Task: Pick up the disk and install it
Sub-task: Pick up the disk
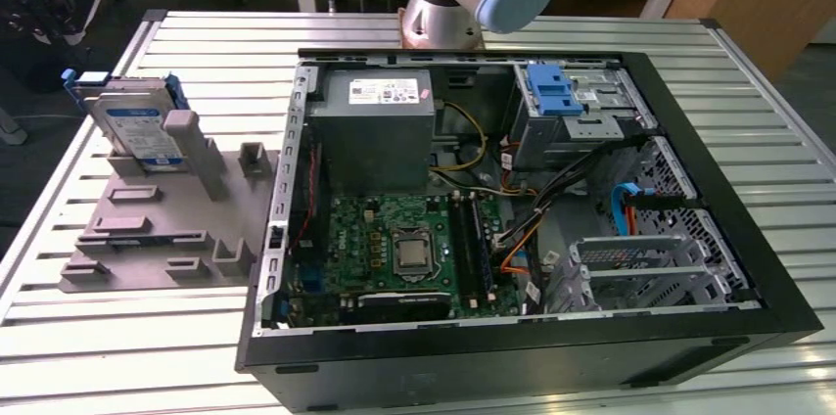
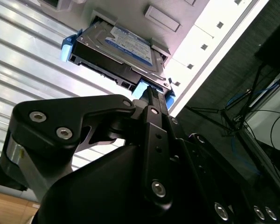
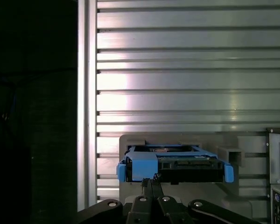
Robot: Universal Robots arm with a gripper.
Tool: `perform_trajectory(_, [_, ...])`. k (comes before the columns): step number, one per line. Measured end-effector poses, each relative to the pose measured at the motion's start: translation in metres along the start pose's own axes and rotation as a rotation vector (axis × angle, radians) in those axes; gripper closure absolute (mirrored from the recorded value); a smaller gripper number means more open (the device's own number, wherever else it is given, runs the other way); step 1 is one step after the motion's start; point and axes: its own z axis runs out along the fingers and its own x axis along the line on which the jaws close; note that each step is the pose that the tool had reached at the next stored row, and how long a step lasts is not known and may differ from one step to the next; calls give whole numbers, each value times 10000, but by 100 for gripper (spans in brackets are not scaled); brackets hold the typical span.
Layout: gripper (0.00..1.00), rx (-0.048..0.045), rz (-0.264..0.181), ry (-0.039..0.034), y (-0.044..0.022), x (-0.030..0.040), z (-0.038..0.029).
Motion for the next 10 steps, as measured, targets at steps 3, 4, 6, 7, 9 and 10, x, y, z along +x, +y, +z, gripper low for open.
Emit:
perform_trajectory(3, [89, 1, -27, 1, 0, 0, 0])
perform_trajectory(4, [89, 1, -32, 1, 0, 0, 0])
perform_trajectory(6, [89, 1, -42, 2, 0, 0, 0])
perform_trajectory(7, [89, 2, -46, 2, 0, 0, 0])
perform_trajectory(9, [89, 1, -53, 2, 0, 0, 0])
perform_trajectory(10, [89, 2, -57, 2, 0, 0, 0])
